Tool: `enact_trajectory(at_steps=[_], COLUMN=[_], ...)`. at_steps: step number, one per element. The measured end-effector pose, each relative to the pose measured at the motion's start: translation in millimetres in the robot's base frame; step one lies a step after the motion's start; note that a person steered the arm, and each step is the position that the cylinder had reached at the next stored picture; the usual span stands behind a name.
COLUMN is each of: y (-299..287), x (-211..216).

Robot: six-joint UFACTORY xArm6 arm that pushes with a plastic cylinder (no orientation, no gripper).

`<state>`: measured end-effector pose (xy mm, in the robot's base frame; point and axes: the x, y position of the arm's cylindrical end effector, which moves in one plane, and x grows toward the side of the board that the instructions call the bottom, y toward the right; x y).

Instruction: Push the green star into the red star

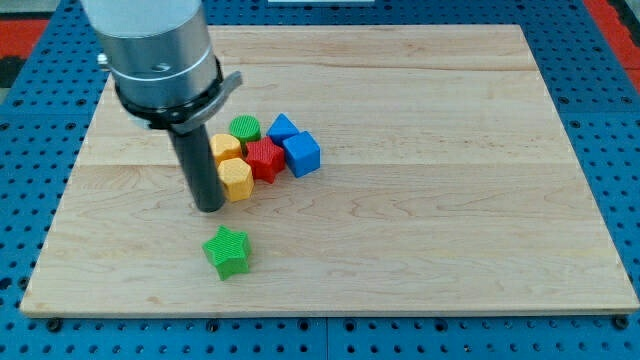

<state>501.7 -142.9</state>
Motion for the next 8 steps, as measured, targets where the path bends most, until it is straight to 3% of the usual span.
enact_trajectory(at_steps=[1,2,3,4,7,8], y=[-47.6,1.3,54.4,54.4,53.5,47.5], x=[51.5,102.6,85.7,36.7,3.5,11.8])
